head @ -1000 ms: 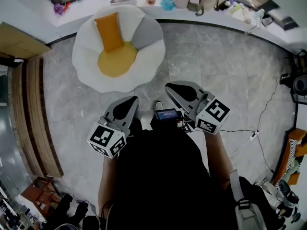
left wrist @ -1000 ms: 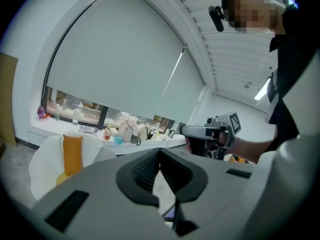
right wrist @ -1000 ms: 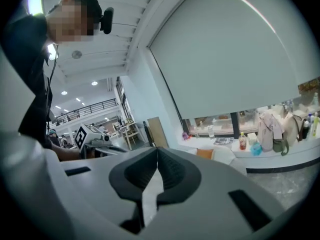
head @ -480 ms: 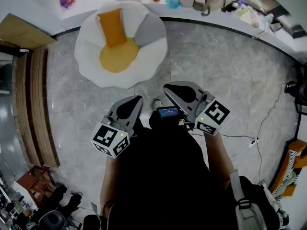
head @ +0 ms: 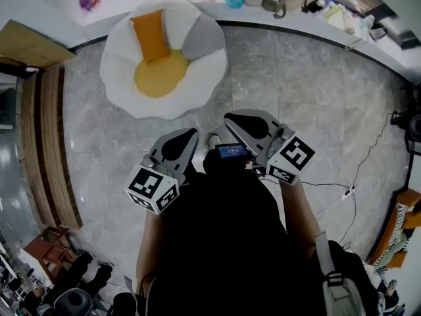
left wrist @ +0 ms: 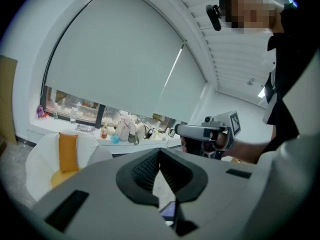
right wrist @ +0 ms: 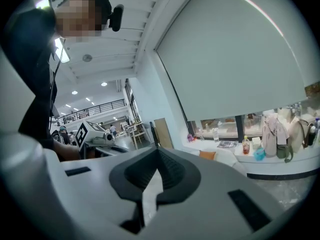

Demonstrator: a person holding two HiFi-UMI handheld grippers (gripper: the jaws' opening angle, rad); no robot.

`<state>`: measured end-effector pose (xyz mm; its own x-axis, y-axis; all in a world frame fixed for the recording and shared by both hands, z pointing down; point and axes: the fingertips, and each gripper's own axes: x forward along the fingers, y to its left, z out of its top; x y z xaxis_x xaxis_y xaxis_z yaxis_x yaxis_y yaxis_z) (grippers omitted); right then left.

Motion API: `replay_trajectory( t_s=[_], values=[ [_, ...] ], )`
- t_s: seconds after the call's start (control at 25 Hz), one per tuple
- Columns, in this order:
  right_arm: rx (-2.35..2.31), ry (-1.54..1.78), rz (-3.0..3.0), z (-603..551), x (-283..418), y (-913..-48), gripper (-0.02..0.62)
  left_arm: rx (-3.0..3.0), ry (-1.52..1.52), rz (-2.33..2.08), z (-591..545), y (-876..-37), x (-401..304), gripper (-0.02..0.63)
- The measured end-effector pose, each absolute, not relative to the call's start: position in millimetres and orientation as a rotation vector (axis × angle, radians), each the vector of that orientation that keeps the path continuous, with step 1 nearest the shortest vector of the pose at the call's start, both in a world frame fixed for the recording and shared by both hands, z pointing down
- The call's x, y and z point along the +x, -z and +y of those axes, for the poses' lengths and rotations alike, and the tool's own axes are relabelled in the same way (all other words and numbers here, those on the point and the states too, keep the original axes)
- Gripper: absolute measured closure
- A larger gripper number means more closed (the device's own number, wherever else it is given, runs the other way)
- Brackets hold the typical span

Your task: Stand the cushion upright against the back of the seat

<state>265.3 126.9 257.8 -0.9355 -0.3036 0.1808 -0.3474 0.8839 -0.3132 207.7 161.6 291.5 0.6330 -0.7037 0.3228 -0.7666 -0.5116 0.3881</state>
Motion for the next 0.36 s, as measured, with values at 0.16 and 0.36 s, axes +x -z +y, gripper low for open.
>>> replay_trajectory(
  t_s=[0.16, 0.36],
  values=[
    [0.504, -0.507, -2.929, 125.7, 266.6, -254.8, 0.578, 2.361, -0.171, -1.151, 160.2, -289.4, 208.9, 0.594],
    [0.484, -0.47, -2.935, 125.4, 271.3, -252.6, 0.578, 2.365, -0.162, -1.148, 157.0, -286.9, 211.6, 0.594]
  ],
)
